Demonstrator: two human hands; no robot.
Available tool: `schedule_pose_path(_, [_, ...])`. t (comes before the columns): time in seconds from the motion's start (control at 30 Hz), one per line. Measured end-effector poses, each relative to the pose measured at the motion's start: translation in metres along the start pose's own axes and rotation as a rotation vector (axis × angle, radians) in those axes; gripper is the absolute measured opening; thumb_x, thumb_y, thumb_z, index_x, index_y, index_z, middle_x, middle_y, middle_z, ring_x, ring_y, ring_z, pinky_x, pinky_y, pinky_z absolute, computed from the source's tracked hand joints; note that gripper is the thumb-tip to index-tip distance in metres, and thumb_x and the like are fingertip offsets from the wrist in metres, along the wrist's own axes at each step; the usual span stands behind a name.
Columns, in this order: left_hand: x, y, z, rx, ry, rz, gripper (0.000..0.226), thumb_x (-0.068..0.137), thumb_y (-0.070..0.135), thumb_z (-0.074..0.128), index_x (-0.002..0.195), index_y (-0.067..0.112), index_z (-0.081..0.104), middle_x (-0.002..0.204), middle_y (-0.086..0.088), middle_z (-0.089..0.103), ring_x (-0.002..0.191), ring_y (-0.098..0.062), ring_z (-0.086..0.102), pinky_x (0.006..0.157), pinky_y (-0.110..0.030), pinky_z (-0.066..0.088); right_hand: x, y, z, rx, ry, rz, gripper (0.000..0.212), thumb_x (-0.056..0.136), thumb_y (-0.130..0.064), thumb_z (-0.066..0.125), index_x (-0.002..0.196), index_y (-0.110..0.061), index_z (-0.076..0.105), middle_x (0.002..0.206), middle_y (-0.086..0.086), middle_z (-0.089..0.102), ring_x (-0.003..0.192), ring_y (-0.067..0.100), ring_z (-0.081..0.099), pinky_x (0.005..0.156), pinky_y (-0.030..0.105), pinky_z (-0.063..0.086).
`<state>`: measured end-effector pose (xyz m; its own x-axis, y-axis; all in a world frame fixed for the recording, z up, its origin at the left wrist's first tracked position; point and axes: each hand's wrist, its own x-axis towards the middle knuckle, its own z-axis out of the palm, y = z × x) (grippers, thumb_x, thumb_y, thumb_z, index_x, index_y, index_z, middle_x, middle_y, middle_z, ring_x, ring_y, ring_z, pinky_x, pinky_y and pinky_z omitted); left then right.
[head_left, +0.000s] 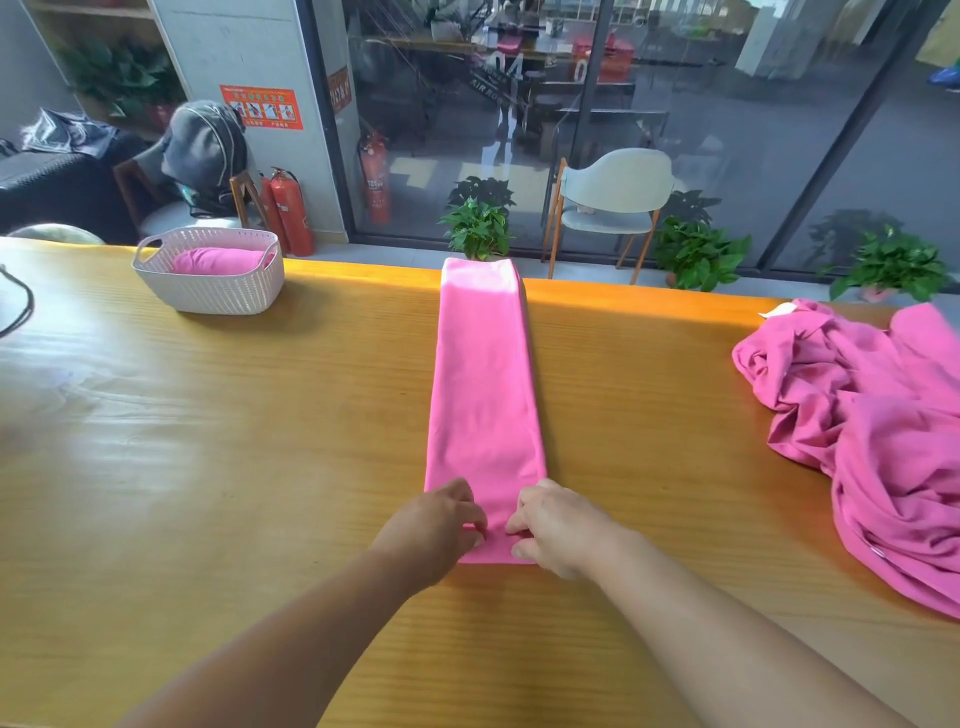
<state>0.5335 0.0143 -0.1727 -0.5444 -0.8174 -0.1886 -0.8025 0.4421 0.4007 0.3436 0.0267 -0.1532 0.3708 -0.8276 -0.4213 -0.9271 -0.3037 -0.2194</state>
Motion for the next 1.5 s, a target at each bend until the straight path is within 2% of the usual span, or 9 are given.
schedule_pose_path(0.1, [-0.003, 0.0, 0.003, 0.064, 0.062, 0.1, 0.03, 0.095, 0.042, 0.053, 0.116, 0.027, 0.068, 0.11, 0.006, 0.058, 0.101, -0.013, 0.054, 0.095, -0.032, 0.041, 0.007, 0.006, -0.002, 0.04, -0.063, 0.056, 0.011, 0.092, -0.041, 0.061, 0.09, -0.035, 0.07, 0.094, -0.006, 0.046, 0.109, 0.022, 0.052, 0.096, 0.042, 0.047])
schedule_pose_path(0.17, [-0.002, -0.003, 0.0, 0.079, 0.034, 0.107, 0.033, 0.09, 0.048, 0.06, 0.116, 0.03, 0.068, 0.112, 0.01, 0.059, 0.103, -0.01, 0.054, 0.096, -0.026, 0.039, 0.013, 0.009, -0.005, 0.091, -0.067, 0.081, 0.022, 0.091, -0.038, 0.062, 0.07, -0.03, 0.064, 0.081, -0.007, 0.051, 0.095, 0.022, 0.058, 0.086, 0.043, 0.052])
schedule_pose_path(0.27, [0.007, -0.003, -0.008, 0.051, -0.026, 0.034, 0.025, 0.089, 0.043, 0.062, 0.109, 0.03, 0.072, 0.109, 0.008, 0.064, 0.103, -0.013, 0.057, 0.093, -0.03, 0.044, 0.018, 0.01, -0.011, 0.15, -0.063, 0.093, 0.016, 0.091, -0.034, 0.064, 0.078, -0.026, 0.071, 0.072, -0.011, 0.057, 0.083, 0.019, 0.059, 0.072, 0.029, 0.047])
schedule_pose_path(0.37, [0.018, -0.002, -0.016, 0.021, -0.107, -0.044, 0.022, 0.091, 0.04, 0.06, 0.105, 0.029, 0.073, 0.099, 0.004, 0.066, 0.09, -0.015, 0.058, 0.082, -0.032, 0.049, 0.021, 0.011, -0.013, 0.21, 0.033, 0.104, 0.02, 0.089, -0.033, 0.068, 0.106, -0.025, 0.074, 0.101, -0.007, 0.07, 0.097, 0.015, 0.063, 0.084, 0.026, 0.049])
schedule_pose_path(0.67, [0.041, -0.016, -0.02, -0.127, -0.165, -0.156, 0.017, 0.087, 0.036, 0.07, 0.099, 0.025, 0.068, 0.1, 0.005, 0.068, 0.092, -0.016, 0.06, 0.079, -0.031, 0.051, 0.014, -0.003, 0.003, 0.095, 0.276, -0.016, 0.025, 0.092, -0.029, 0.055, 0.104, -0.015, 0.072, 0.098, 0.001, 0.056, 0.098, 0.02, 0.054, 0.089, 0.036, 0.047])
schedule_pose_path(0.97, [0.046, -0.015, -0.018, -0.029, 0.016, -0.037, 0.023, 0.095, 0.034, 0.059, 0.106, 0.019, 0.072, 0.108, 0.004, 0.062, 0.098, -0.014, 0.058, 0.082, -0.028, 0.045, 0.038, 0.005, -0.026, -0.013, 0.043, 0.026, 0.032, 0.088, -0.04, 0.068, 0.115, -0.023, 0.07, 0.108, 0.004, 0.066, 0.106, 0.025, 0.059, 0.085, 0.033, 0.047])
schedule_pose_path(1.2, [0.049, -0.023, -0.027, -0.005, -0.14, -0.043, 0.035, 0.085, 0.039, 0.07, 0.118, 0.026, 0.07, 0.113, 0.006, 0.063, 0.104, -0.016, 0.058, 0.09, -0.033, 0.049, 0.052, 0.018, -0.037, 0.195, 0.004, 0.101, 0.03, 0.079, -0.037, 0.079, 0.108, -0.029, 0.073, 0.106, -0.01, 0.071, 0.098, 0.013, 0.064, 0.088, 0.029, 0.052])
schedule_pose_path(1.3, [0.059, -0.026, -0.032, -0.076, -0.148, -0.077, 0.023, 0.087, 0.033, 0.069, 0.108, 0.026, 0.075, 0.098, 0.005, 0.07, 0.087, -0.015, 0.063, 0.072, -0.027, 0.049, 0.052, 0.023, -0.032, 0.231, 0.146, 0.073, 0.031, 0.083, -0.036, 0.076, 0.113, -0.029, 0.071, 0.107, -0.01, 0.062, 0.103, 0.013, 0.059, 0.088, 0.028, 0.047])
schedule_pose_path(1.5, [0.074, -0.038, -0.037, -0.246, -0.15, -0.154, 0.014, 0.086, 0.03, 0.072, 0.099, 0.025, 0.076, 0.078, 0.011, 0.064, 0.079, -0.014, 0.059, 0.067, -0.025, 0.044, 0.045, 0.023, -0.014, 0.132, 0.367, -0.079, 0.029, 0.092, -0.039, 0.062, 0.114, -0.024, 0.073, 0.1, -0.005, 0.06, 0.104, 0.015, 0.053, 0.096, 0.031, 0.044])
